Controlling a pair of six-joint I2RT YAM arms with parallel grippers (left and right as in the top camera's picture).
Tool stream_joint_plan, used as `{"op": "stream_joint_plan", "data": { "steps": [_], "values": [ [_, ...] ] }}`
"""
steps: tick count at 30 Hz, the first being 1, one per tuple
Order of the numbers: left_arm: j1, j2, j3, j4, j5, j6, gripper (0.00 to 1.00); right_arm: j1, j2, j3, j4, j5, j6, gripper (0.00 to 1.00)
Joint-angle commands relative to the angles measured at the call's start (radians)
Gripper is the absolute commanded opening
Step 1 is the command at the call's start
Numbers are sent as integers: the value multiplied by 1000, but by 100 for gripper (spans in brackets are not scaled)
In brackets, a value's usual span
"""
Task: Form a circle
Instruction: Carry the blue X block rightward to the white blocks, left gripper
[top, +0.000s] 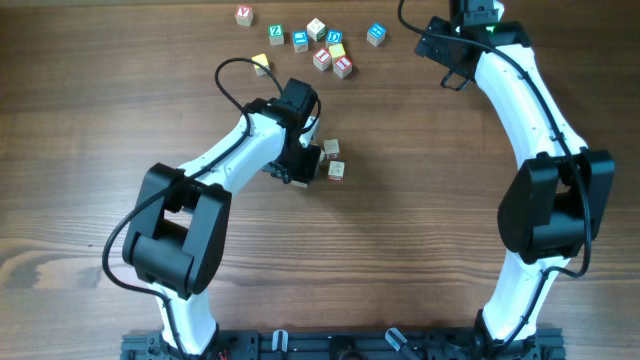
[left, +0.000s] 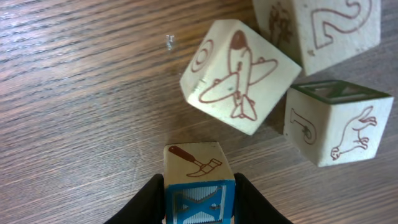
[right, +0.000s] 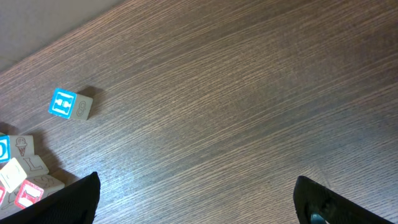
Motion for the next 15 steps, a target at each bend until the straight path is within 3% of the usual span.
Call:
{"op": "stream_joint_plan", "data": {
  "steps": [1, 12, 15],
  "values": [
    [-32, 2, 15, -1, 12, 52, 32, 1, 10, 3, 2, -9, -1, 100],
    [-44, 2, 15, 53, 3, 101, 33, 1, 10, 3, 2, -9, -1, 100],
    [-44, 2, 15, 52, 1, 101, 45, 1, 10, 3, 2, -9, -1, 100]
  ]
}}
